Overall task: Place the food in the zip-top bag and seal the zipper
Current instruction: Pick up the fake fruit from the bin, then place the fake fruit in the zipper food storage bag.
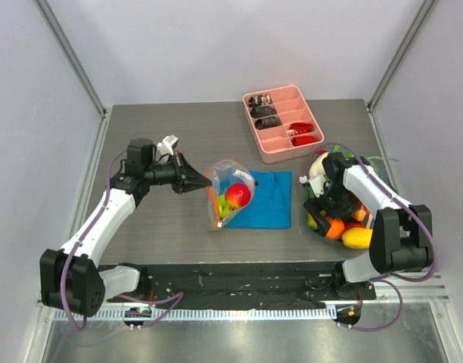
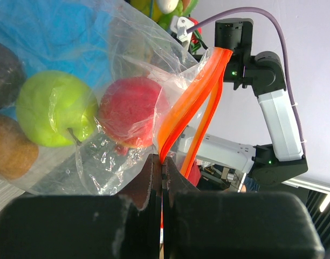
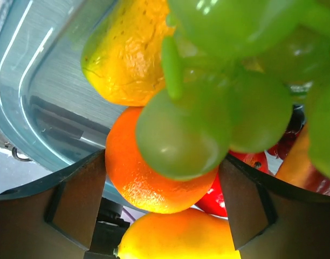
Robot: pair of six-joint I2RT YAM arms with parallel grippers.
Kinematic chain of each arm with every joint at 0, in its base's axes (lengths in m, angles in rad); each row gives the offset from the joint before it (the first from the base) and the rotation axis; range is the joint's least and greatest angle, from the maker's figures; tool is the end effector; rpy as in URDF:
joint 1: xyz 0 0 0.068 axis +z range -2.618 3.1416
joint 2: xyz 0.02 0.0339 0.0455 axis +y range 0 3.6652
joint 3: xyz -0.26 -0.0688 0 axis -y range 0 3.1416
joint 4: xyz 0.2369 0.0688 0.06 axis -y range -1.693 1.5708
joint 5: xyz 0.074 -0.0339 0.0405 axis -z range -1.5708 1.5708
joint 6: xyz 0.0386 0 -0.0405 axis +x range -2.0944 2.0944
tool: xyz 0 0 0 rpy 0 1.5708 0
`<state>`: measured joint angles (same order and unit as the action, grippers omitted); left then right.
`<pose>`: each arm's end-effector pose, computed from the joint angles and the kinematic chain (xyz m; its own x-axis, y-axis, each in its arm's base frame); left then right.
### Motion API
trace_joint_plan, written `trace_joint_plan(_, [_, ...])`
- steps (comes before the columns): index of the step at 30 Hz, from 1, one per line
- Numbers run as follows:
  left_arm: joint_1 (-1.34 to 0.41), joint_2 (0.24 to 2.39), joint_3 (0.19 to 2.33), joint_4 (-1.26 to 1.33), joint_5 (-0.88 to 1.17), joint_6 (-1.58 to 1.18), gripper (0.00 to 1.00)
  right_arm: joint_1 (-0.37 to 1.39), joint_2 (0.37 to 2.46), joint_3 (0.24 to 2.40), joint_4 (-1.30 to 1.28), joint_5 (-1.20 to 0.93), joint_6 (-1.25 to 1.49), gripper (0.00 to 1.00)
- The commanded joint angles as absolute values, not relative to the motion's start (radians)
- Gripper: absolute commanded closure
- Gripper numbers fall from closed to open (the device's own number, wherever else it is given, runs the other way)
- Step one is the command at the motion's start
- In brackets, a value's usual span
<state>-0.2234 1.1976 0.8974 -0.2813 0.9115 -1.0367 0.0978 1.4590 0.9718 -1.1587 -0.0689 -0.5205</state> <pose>0.2379 -0.0853 0.2892 -0.9439 -0.3262 -0.0517 -0.0641 0.3343 -0.9403 0.2187 0.0241 0.2018 -0.8151 -0.5785 0.0310 -0.5736 0.8134 0.0969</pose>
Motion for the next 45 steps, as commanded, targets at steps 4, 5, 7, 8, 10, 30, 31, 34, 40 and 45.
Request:
trace_joint_plan(4, [-0.227, 1.187, 0.911, -0.250, 0.930, -1.017, 1.00, 0.095, 1.447, 1.029, -1.163, -0.046, -0.515, 0.29])
trace_joint_plan(5, [-0.227, 1.186, 0.911, -0.250, 0.931, -1.016, 1.00, 0.097, 1.444, 1.043, -1.184, -0.051, -0.518, 0.31])
trace_joint_plan(7, [-0.227, 1.187, 0.911, -0.249, 0.930, -1.016, 1.00, 0.097, 1.430, 1.101, -1.222, -0.063, -0.528, 0.39])
trace_joint_plan(8, [-0.227, 1.186, 0.911, -0.249, 0.930, -1.017, 1.00, 0.097, 1.425, 1.124, -1.236, -0.066, -0.531, 0.43])
trace_joint_plan(10, [-0.227, 1.187, 0.911, -0.249, 0.931, -1.015, 1.00, 0.097, 1.424, 1.202, -1.282, -0.098, -0.540, 0.47])
trace_joint_plan(30, [-0.227, 1.196, 0.916, -0.244, 0.931, -1.023, 1.00, 0.412, 1.479, 1.957, -1.297, -0.474, -0.477, 0.48])
trace_joint_plan(31, [-0.227, 1.198, 0.920, -0.244, 0.928, -1.025, 1.00, 0.451, 1.492, 1.982, -1.280, -0.472, -0.462, 0.48])
trace_joint_plan(34, [-0.227, 1.201, 0.946, -0.268, 0.922, -1.025, 1.00, 0.593, 1.560, 2.084, -1.238, -0.437, -0.425, 0.47])
trace_joint_plan(40, [-0.227, 1.190, 1.032, -0.334, 0.919, -0.986, 1.00, 0.771, 1.626, 2.077, -1.163, -0.396, -0.436, 0.47])
trace_joint_plan(45, [-0.227, 1.204, 1.029, -0.351, 0.940, -0.985, 1.00, 0.834, 1.634, 1.948, -1.040, -0.364, -0.478, 0.45])
